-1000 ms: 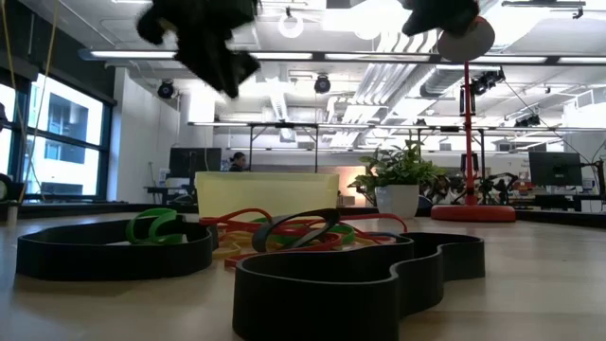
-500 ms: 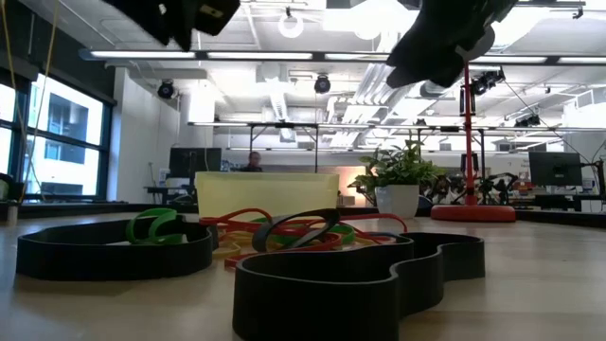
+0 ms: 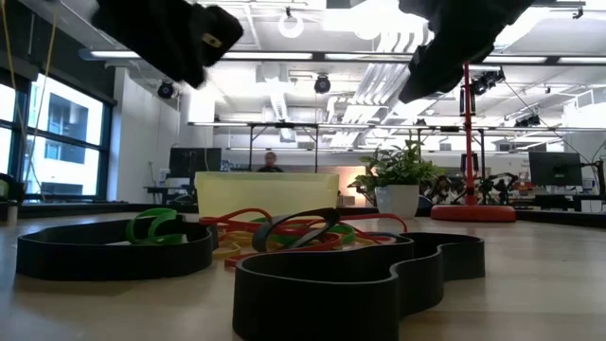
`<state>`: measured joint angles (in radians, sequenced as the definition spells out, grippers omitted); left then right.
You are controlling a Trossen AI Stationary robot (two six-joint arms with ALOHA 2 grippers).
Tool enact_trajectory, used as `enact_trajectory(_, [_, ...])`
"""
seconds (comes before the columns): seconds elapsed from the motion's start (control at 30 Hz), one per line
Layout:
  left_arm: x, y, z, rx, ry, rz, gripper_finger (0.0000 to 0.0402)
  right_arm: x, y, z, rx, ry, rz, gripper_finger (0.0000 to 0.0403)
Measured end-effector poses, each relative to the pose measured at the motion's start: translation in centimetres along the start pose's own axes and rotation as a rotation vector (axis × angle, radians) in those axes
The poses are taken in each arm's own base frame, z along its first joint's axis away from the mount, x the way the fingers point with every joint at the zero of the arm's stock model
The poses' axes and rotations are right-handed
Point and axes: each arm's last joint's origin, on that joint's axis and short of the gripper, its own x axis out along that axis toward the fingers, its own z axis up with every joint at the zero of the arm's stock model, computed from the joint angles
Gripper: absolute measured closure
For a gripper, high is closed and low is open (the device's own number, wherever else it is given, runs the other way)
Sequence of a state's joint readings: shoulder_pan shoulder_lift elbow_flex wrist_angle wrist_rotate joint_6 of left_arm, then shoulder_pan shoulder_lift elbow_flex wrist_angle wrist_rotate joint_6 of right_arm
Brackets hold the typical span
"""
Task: Pick and place rubber bands into bin
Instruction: Put the green rubber band into the yellow bin
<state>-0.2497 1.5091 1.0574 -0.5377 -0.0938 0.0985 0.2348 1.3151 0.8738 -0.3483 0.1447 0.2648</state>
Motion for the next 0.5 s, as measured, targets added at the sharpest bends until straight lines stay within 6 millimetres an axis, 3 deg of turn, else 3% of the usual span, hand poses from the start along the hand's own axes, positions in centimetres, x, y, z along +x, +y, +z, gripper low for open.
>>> enact_trajectory(0.17, [2.6,1.2,0.0,-0.111,0.021,0.091,0.0348,0.0,0.0,-0.1,-0.013,0.010,0.001,0.0226])
enact_trajectory(0.5, [6.3,3.7,-1.5,-0.254,0.142,0.065,0.0349,0.0,0.0,-0.2,0.006,0.015,-0.007,0.0226])
